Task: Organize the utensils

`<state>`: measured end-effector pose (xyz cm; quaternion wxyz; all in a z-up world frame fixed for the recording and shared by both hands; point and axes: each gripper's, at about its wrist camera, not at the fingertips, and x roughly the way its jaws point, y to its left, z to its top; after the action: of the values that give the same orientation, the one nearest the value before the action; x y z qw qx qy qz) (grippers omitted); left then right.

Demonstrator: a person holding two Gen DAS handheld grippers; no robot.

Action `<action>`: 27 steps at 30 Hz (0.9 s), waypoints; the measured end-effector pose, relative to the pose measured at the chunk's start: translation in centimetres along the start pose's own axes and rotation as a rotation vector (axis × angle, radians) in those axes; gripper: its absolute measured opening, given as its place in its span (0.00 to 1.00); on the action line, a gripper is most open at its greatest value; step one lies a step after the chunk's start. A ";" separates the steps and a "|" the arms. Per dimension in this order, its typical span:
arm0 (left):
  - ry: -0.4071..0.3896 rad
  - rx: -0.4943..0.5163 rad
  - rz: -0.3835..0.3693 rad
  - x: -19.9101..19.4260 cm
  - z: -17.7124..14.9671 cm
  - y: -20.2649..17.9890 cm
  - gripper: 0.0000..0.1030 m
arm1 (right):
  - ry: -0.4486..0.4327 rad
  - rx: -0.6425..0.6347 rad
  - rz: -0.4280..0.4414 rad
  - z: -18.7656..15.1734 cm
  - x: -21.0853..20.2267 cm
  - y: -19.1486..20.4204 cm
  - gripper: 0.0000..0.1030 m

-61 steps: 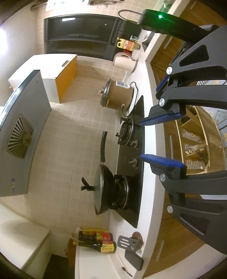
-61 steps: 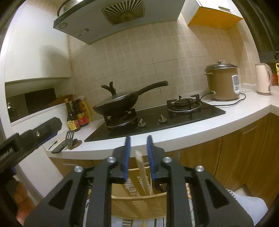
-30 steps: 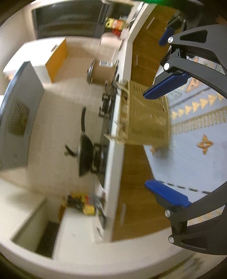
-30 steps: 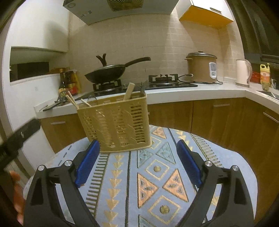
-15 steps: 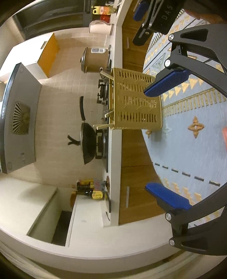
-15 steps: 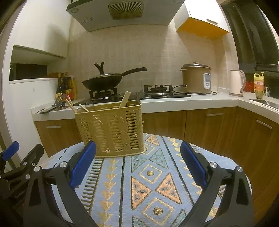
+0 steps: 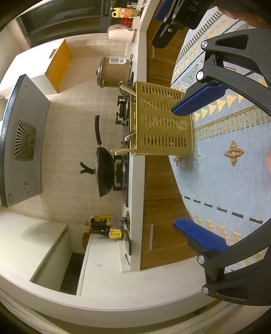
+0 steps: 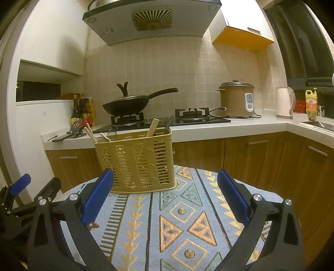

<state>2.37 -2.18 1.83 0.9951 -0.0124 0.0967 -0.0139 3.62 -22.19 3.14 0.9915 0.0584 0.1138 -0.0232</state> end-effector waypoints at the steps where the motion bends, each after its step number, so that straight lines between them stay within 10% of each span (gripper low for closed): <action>1: 0.001 -0.005 0.001 0.0 0.0 0.1 0.92 | 0.001 -0.001 -0.002 0.0 0.0 0.0 0.92; 27: 0.085 -0.024 -0.031 1.3 -0.4 0.4 0.92 | 0.041 -0.012 0.000 -0.3 0.7 0.2 0.92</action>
<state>3.60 -1.84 1.18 0.9896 -0.0250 0.1386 -0.0285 4.28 -21.98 2.73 0.9893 0.0531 0.1344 -0.0212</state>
